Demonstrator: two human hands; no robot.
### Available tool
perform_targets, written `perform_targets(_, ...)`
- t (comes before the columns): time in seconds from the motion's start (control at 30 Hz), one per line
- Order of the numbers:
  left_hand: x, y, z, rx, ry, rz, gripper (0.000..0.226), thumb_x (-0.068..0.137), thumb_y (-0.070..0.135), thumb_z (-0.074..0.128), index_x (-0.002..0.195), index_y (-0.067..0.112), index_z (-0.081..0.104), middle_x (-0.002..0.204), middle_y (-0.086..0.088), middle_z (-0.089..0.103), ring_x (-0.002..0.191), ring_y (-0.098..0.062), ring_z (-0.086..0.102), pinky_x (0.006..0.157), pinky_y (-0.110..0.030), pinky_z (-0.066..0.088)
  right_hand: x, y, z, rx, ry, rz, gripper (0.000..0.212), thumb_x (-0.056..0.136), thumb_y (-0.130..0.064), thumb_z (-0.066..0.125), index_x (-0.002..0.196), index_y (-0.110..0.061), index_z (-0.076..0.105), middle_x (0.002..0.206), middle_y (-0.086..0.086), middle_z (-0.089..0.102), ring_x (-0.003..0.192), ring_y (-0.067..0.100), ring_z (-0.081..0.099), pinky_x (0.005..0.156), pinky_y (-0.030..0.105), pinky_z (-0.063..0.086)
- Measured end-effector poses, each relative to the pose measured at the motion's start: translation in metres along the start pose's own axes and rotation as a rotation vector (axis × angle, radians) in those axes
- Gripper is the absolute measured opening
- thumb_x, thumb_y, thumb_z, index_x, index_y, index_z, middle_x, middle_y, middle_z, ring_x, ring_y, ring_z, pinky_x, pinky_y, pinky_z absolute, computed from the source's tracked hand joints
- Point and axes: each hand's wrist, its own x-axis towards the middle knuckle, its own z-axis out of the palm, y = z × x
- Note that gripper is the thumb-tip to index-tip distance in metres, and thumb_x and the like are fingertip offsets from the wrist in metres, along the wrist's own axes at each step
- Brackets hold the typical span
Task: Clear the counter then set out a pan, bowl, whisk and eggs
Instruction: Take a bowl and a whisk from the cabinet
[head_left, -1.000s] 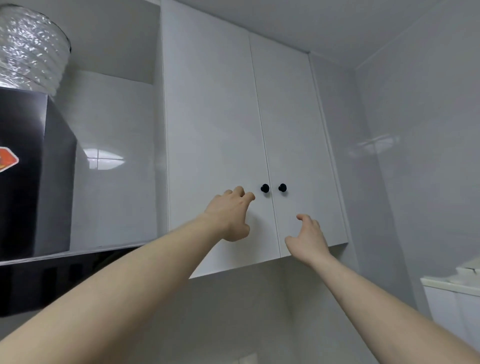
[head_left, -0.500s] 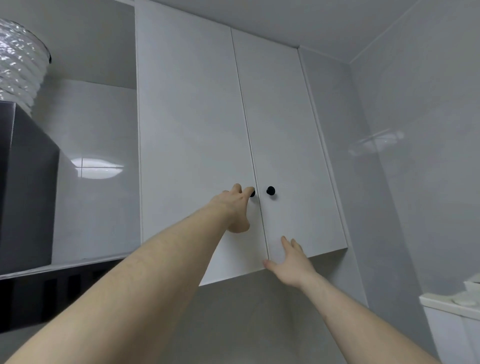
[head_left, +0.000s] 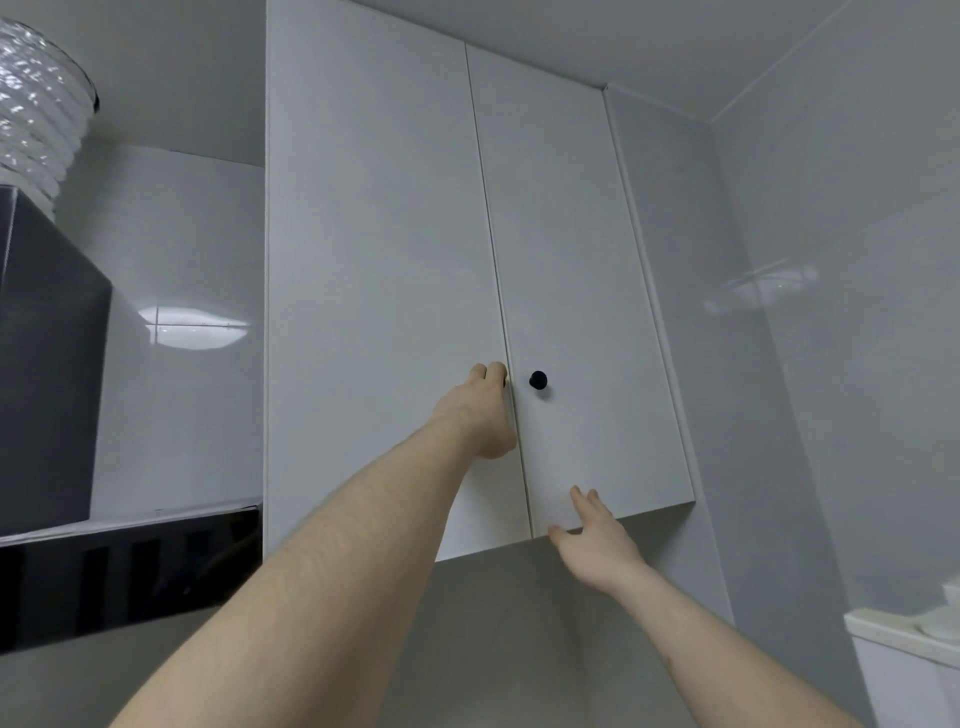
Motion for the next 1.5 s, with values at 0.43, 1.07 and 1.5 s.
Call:
perform_targets(0.43,-0.054,0.023,-0.032,-0.391,0.215,0.144,0.036,0.076,0.021,0.059,0.107,0.030,0.045,0.108,0.011,0.051,0.095,-0.020,0.057,0.084,-0.038,0.052,-0.036,-0.045,-0.038,0.737,0.560,-0.134,0.028,0.102,-0.019,0.046,0.095,-0.028,0.072,0.102,-0.007,0.073,0.089,0.012,0.069,0.088,0.041,0.058)
perform_targets(1.07,-0.223,-0.065,-0.165,-0.938,0.656,0.224,0.036,0.076,0.039,0.070,0.083,0.018,0.042,0.076,-0.005,0.042,0.065,-0.017,0.037,0.058,-0.022,0.034,-0.073,-0.104,-0.004,0.454,0.307,-0.483,0.012,0.096,-0.024,0.060,0.102,-0.033,0.066,0.098,-0.019,0.068,0.085,-0.002,0.061,0.078,0.022,0.050)
perform_targets(1.5,-0.279,0.007,-0.176,0.110,0.608,0.447,0.059,0.072,0.026,0.069,0.127,0.020,0.047,0.130,0.004,0.040,0.121,-0.020,0.039,0.101,-0.030,0.034,-0.085,-0.090,0.002,0.153,0.205,-0.292,0.032,0.088,-0.021,0.060,0.117,-0.035,0.052,0.109,-0.018,0.057,0.079,0.001,0.063,0.074,0.026,0.044)
